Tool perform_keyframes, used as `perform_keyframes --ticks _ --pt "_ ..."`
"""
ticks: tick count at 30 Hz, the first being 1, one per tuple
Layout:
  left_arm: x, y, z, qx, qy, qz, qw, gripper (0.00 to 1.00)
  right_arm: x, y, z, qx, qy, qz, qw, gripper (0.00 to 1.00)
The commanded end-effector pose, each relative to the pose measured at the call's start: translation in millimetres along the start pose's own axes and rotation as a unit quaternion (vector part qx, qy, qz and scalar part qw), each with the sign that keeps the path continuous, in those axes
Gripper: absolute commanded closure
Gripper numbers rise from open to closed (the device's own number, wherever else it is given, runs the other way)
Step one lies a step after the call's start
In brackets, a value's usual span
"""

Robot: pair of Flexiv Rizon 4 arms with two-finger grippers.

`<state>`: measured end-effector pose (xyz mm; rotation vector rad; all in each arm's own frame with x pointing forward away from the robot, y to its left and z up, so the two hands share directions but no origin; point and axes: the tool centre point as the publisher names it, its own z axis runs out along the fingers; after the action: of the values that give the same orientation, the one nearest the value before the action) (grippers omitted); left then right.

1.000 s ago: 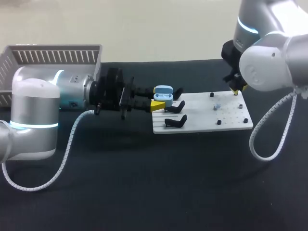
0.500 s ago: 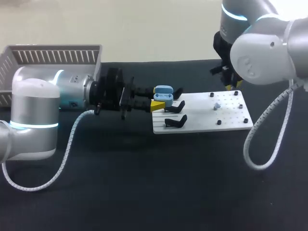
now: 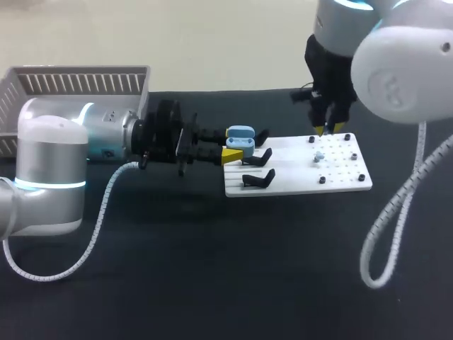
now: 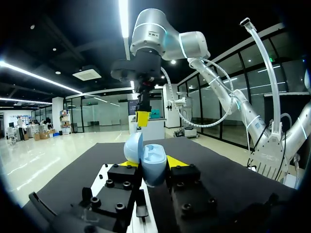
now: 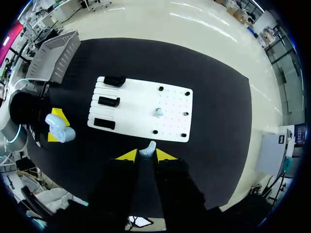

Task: Pick up each earbud case from the left stands, insert the matching earbuds, close the lid, and place the case in the box.

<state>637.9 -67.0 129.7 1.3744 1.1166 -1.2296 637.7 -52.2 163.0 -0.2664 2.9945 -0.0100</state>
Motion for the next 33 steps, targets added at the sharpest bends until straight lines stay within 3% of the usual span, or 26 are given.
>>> perform_keyframes --ticks 1,11,12,17,19,24,33 --pt "0.7 -1.6 0.3 -0.003 -0.001 0.002 1.000 1.00 6.8 -2.1 0.1 -0.001 -0.015 0.001 1.000 1.00" --pt "0.7 -1.6 0.3 -0.003 -0.001 0.002 1.000 1.00 6.8 -2.1 0.1 -0.001 -0.015 0.001 1.000 1.00" --pt "0.7 -1.6 0.3 -0.003 -0.001 0.002 1.000 1.00 7.8 0.6 -4.1 0.012 -0.013 0.024 1.000 1.00" --pt "0.7 -1.6 0.3 -0.003 -0.001 0.002 1.000 1.00 16.3 23.9 -15.7 0.013 -0.018 0.103 0.994 1.00" --pt "0.7 -1.6 0.3 -0.003 -0.001 0.002 1.000 1.00 16.9 32.3 -21.2 -0.009 -0.013 0.157 0.987 1.00" --pt "0.7 -1.6 0.3 -0.003 -0.001 0.002 1.000 1.00 16.0 59.7 -34.0 -0.031 -0.030 0.178 0.983 1.00" --pt "0.7 -1.6 0.3 -0.003 -0.001 0.002 1.000 1.00 12.9 85.8 -34.7 -0.017 -0.001 0.194 0.981 1.00"
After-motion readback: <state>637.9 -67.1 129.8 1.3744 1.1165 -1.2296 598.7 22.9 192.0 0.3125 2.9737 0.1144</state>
